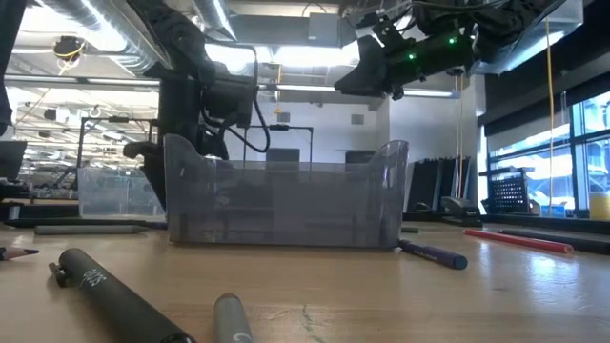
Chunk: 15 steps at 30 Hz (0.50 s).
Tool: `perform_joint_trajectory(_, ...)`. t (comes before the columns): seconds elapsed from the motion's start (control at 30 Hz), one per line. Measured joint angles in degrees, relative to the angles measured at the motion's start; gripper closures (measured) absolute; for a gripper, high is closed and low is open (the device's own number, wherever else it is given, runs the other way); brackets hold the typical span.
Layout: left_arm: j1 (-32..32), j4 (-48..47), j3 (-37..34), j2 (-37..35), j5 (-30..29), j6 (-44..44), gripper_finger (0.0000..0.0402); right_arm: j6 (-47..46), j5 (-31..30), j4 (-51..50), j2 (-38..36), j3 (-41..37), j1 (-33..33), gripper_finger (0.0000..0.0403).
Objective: Sort crayons/erasers/pens/pencils in bins
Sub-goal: Put the black pen into the left transparent bin
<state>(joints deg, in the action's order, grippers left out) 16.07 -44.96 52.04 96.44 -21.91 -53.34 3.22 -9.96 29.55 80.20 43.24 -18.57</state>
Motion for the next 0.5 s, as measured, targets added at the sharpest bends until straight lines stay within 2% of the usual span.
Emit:
perform_joint_trajectory(0.2, -0.5, 2.3, -1.5, 0.0, 0.3, -3.7, 0.0226, 0.0, 0.0, 0.2, 0.0, 0.0, 0.0, 0.0262)
perform_joint_trajectory(0.5, -0.1, 5.6, -4.4, -0.4, 2.1, -5.1, 0.0226, -0.6, 0.1, 0.1, 0.0, 0.0, 0.0, 0.0262)
